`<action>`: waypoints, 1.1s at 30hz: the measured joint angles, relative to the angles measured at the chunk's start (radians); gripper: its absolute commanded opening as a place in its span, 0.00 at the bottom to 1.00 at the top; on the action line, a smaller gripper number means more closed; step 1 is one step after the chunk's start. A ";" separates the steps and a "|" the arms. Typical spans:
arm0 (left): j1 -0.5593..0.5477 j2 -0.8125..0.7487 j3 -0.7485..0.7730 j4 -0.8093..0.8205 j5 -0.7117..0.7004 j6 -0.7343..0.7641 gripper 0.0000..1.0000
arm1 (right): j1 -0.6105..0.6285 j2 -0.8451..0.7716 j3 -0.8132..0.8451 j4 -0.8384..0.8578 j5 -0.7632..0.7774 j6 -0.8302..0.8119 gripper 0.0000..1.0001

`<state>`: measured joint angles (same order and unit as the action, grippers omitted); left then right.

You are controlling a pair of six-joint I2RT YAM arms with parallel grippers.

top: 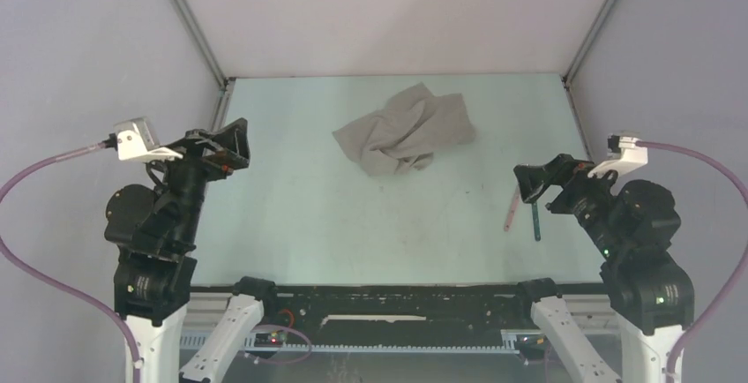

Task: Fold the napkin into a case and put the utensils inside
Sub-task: Move the crumpled napkin to the center of the board.

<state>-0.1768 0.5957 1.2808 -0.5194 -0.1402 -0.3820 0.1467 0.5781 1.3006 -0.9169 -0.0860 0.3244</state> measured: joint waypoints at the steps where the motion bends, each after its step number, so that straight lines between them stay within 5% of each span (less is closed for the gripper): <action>1: 0.000 0.000 -0.003 -0.009 0.000 0.001 1.00 | 0.000 0.003 -0.013 0.002 -0.001 0.000 1.00; 8: -0.001 0.023 -0.105 -0.031 0.048 0.000 1.00 | 0.063 0.139 -0.173 0.112 0.016 0.015 1.00; 18: -0.003 0.318 -0.393 0.096 0.233 -0.139 1.00 | 0.011 0.826 -0.175 0.521 -0.196 0.074 0.92; 28: 0.016 0.880 -0.217 0.316 0.223 -0.207 0.88 | -0.105 1.435 0.312 0.598 -0.349 0.111 0.78; 33: 0.026 1.157 -0.083 0.369 0.216 -0.222 1.00 | -0.118 1.703 0.713 0.499 -0.303 0.101 0.75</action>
<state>-0.1505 1.7523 1.1980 -0.1509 0.0753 -0.6037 0.0288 2.2807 2.0132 -0.4183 -0.3885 0.4255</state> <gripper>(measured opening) 0.965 0.757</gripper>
